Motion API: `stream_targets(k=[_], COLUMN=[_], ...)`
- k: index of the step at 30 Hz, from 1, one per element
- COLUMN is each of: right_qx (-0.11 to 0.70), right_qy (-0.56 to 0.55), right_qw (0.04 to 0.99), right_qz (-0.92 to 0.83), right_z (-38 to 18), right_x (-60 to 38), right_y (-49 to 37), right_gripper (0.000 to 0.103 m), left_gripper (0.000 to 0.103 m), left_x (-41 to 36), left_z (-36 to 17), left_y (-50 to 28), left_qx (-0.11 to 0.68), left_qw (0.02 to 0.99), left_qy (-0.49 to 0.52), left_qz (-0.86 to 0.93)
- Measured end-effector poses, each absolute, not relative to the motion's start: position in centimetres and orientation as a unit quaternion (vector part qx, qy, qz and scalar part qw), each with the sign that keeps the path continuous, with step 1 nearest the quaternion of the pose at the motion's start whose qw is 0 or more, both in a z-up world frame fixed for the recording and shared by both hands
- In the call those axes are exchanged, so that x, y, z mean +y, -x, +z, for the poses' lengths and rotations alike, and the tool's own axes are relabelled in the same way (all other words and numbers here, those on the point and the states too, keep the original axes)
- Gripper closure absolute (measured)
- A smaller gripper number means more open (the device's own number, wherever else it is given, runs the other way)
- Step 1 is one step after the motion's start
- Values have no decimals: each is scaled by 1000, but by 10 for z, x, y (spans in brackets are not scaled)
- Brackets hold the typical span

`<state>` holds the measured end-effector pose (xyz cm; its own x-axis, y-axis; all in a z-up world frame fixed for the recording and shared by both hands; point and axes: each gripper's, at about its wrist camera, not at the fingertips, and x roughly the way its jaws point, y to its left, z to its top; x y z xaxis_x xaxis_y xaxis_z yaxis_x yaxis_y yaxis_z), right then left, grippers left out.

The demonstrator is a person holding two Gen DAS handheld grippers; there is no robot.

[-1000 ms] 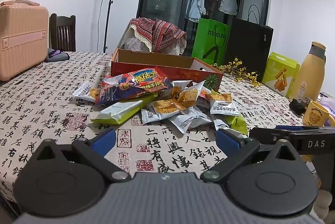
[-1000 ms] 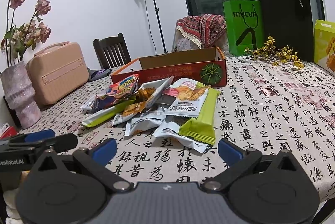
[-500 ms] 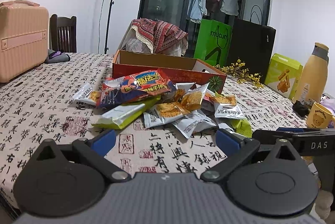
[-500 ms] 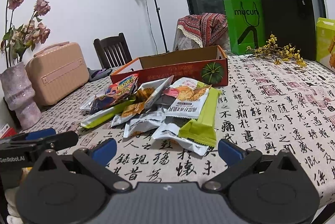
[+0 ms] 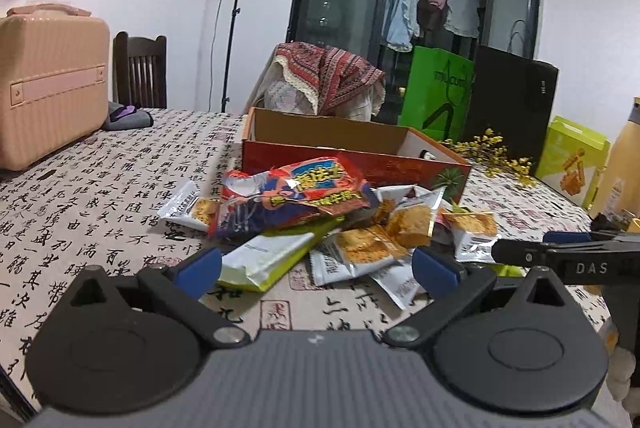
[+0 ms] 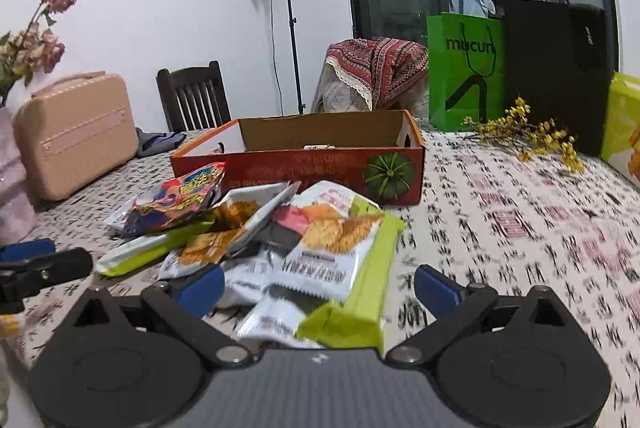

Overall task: Organize snacks
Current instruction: 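Grasp the white cracker packet with the right tool while the left tool grasps the green-and-white bar packet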

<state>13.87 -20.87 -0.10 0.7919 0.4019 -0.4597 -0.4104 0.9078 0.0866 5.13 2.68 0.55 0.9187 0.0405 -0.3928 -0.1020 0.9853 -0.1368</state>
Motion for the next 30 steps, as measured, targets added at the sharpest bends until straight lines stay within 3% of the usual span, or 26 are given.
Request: stream_targets(k=[4, 7, 10, 14, 20, 30], right_qx=[236, 239, 241, 244, 214, 189], right_qy=[30, 49, 56, 65, 118, 40], right_qw=[951, 953, 952, 953, 957, 965], right_qz=[198, 181, 177, 168, 159, 180], right_z=[-2, -7, -12, -17, -23, -7], right_x=[-194, -184, -179, -176, -166, -197], right_y=[-155, -166, -175, -183, -173, -163], right_gripper=[5, 14, 16, 39, 51, 55], left_gripper=[0, 0, 0, 0, 0, 0], left_x=[33, 39, 45, 50, 51, 52], left_z=[3, 1, -2, -5, -7, 3], left_y=[-62, -69, -74, -78, -83, -109], left_qx=[206, 216, 223, 232, 243, 262], left_qw=[975, 972, 970, 967, 965, 963], left_qy=[70, 66, 68, 74, 75, 45], left_qz=[51, 60, 68, 73, 71, 56])
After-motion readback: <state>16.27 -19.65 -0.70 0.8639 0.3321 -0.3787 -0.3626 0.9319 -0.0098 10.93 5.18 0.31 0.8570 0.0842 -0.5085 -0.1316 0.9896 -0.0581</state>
